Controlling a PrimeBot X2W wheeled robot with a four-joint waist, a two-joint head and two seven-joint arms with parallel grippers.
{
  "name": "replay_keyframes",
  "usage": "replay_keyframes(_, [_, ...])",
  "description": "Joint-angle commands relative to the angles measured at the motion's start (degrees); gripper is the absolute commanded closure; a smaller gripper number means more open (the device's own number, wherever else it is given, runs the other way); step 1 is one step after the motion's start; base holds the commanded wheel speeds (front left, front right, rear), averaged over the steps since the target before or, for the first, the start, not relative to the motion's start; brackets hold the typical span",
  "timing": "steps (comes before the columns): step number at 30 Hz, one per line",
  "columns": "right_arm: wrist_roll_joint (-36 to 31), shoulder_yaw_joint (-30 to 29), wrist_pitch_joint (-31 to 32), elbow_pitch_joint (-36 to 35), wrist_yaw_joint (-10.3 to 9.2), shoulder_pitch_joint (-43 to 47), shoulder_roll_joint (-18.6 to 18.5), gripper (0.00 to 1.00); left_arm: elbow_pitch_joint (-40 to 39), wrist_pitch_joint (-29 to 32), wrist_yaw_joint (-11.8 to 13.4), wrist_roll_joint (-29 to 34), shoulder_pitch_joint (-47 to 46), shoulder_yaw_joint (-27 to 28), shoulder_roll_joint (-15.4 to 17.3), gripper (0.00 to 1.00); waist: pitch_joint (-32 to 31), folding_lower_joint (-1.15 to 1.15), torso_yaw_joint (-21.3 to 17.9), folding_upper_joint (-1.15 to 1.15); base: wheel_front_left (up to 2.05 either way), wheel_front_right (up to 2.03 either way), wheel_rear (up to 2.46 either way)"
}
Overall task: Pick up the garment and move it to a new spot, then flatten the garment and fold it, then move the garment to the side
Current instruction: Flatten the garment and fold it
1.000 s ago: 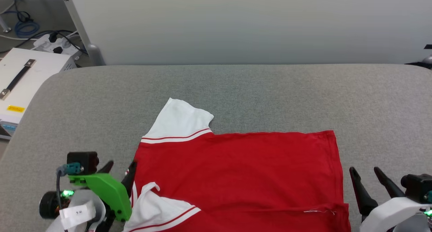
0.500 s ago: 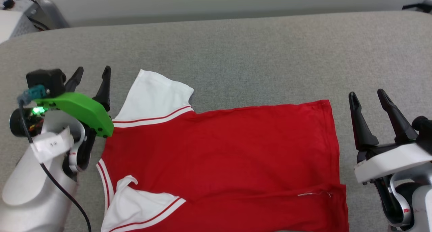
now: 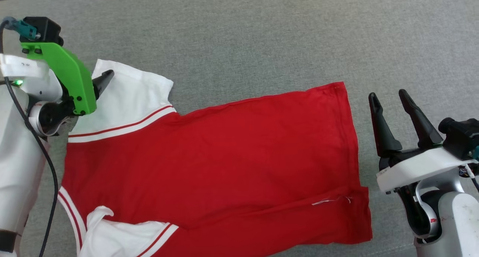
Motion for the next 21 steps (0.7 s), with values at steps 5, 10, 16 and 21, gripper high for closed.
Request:
replay_keyframes(5, [1.9, 0.5, -1.6, 2.5, 0.02, -2.1, 0.3, 0.00, 4.5, 7.1, 0.4, -1.6, -2.7, -1.3, 0.5, 0.00, 3.5, -0.01, -3.5, 0.00, 0.00, 0.00, 0.00])
replay_keyframes(10, [3.2, 1.1, -2.3, 4.5, 0.02, -2.8, 0.4, 0.00, 7.7, 14.9, 2.6, -0.7, -2.7, -4.3, 0.3, 0.00, 4.1, -0.01, -4.1, 0.00, 0.00, 0.00, 0.00])
replay_keyframes(16, [5.4, 1.8, -1.4, 6.1, 0.02, -3.6, 0.0, 0.00, 8.2, 18.3, 3.7, -2.3, -1.2, -5.0, -1.8, 1.00, 4.7, -0.01, -4.3, 0.00, 0.00, 0.00, 0.00])
replay_keyframes(21, [8.2, 1.7, 0.7, 7.8, 0.02, -4.6, -1.4, 0.00, 7.2, 14.6, 3.3, -1.9, -1.5, -4.6, -2.1, 1.00, 3.9, -0.01, -3.6, 0.00, 0.00, 0.00, 0.00])
